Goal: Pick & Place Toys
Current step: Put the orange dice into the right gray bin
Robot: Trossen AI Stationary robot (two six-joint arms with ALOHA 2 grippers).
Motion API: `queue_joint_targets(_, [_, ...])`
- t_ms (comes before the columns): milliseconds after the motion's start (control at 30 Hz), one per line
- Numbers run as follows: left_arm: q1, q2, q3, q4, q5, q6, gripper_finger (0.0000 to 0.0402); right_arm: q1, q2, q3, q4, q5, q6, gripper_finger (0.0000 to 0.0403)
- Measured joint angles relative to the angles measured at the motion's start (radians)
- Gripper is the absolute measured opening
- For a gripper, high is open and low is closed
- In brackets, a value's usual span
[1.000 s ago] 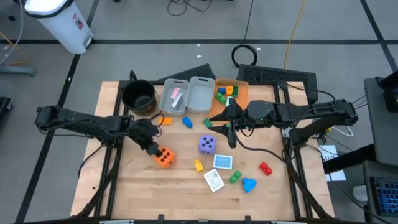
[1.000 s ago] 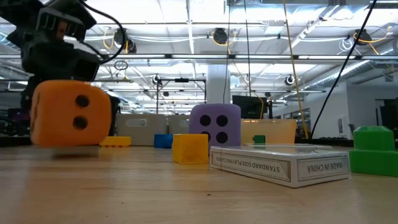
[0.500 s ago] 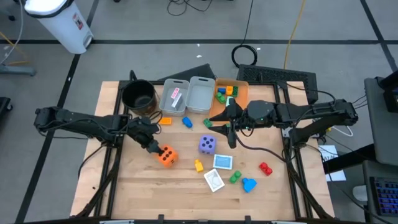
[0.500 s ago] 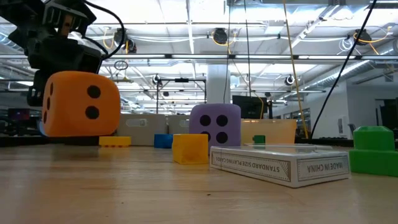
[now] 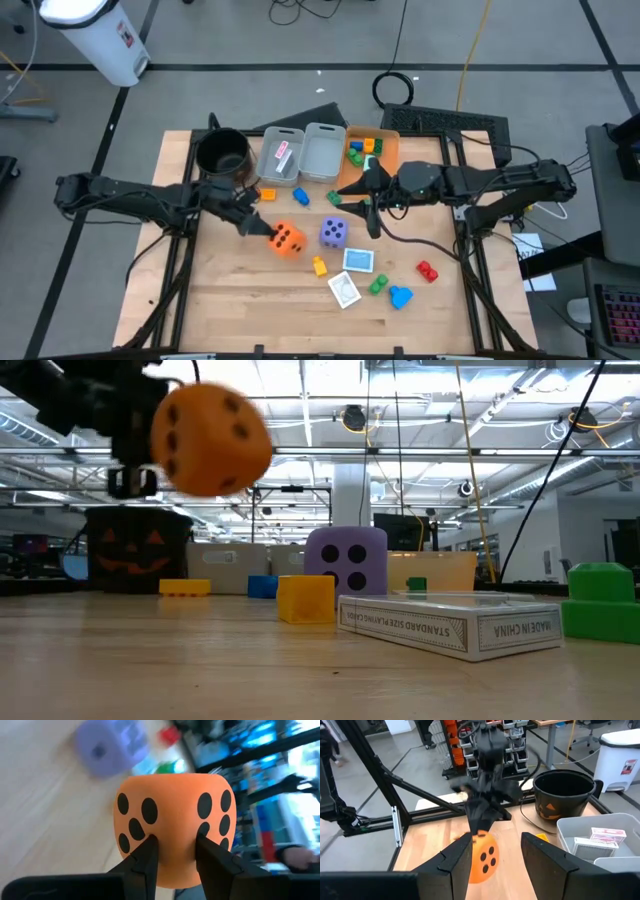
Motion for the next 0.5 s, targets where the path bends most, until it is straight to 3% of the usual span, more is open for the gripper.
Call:
queue_joint_targets(267, [0.087,-0.001,0.002,0.371,-0.003,-0.016,0.0112,0.0,-0.029,0.0,-0.003,0.008,-0.064,0.016])
queue_joint_targets(500, [0.203,0.0,0.048,0.42,-0.032,0.013,0.0112,0.0,-0.061,0.001,-0.004,0.084,-0.078,0.016])
